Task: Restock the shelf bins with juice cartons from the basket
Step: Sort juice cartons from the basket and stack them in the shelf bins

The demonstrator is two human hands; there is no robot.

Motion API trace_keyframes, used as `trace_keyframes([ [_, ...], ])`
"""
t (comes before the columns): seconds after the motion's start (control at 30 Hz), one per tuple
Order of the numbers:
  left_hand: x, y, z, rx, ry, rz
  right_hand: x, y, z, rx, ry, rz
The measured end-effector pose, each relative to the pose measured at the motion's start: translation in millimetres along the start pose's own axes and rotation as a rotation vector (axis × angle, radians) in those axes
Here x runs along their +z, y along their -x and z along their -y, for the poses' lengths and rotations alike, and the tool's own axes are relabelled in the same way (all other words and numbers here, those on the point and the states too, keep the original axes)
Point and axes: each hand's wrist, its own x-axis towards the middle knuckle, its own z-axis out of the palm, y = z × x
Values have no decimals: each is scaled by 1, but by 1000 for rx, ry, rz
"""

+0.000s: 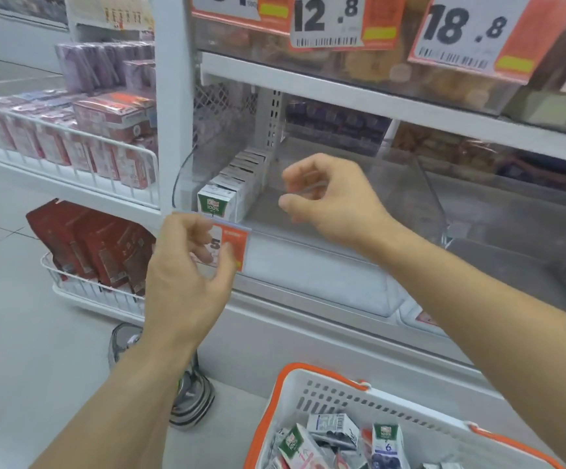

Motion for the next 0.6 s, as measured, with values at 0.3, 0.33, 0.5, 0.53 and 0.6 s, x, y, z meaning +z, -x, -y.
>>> trace_keyframes([
  [0.3,77,129,-42,68,-156,1230,-62,221,-87,281,-215,10],
  [0.33,88,144,-41,72,-204,1352,-64,244,-104,357,-217,-5],
  [0.5,121,204,-29,23,-322,1700,-72,338,-178,596,-105,37],
  [0.53,124,214,-24,15,-340,1742,-73,354,-190,620,-93,80],
  [0.6,128,233,-17,0,-374,1814,-75,381,-208,667,-81,181],
])
